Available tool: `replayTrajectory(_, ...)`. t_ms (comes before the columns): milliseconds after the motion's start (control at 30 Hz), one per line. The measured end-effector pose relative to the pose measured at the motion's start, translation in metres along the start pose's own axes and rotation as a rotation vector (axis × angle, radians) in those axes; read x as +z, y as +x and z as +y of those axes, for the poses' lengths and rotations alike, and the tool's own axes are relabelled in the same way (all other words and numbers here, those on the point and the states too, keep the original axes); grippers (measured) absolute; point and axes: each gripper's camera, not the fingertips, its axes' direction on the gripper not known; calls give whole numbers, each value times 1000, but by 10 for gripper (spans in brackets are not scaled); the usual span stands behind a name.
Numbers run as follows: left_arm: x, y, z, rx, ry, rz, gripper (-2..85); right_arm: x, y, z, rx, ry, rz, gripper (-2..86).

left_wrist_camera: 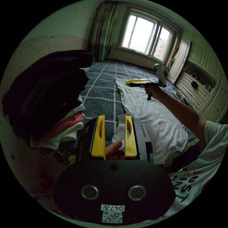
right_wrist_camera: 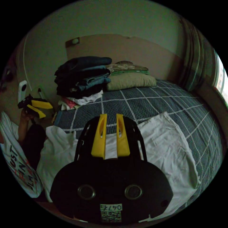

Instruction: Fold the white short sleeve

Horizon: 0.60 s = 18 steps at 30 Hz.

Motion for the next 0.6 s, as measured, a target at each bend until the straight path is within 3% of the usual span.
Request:
replayTrajectory(200, 89, 19, -3, 81, -339, 1, 135, 6, 68, 2, 90, -22, 104, 27)
replayTrajectory(333, 97, 28, 2, 80, -338, -47, 105, 19, 136, -9, 192, -130, 330, 35)
replayTrajectory(433, 99, 32, 3, 82, -327, -52, 47, 44, 181, -24, 215, -218, 346, 49)
replayTrajectory(600, 95, 33, -1, 66, -237, 121, -3, 85, 240, -47, 299, -259, 340, 64)
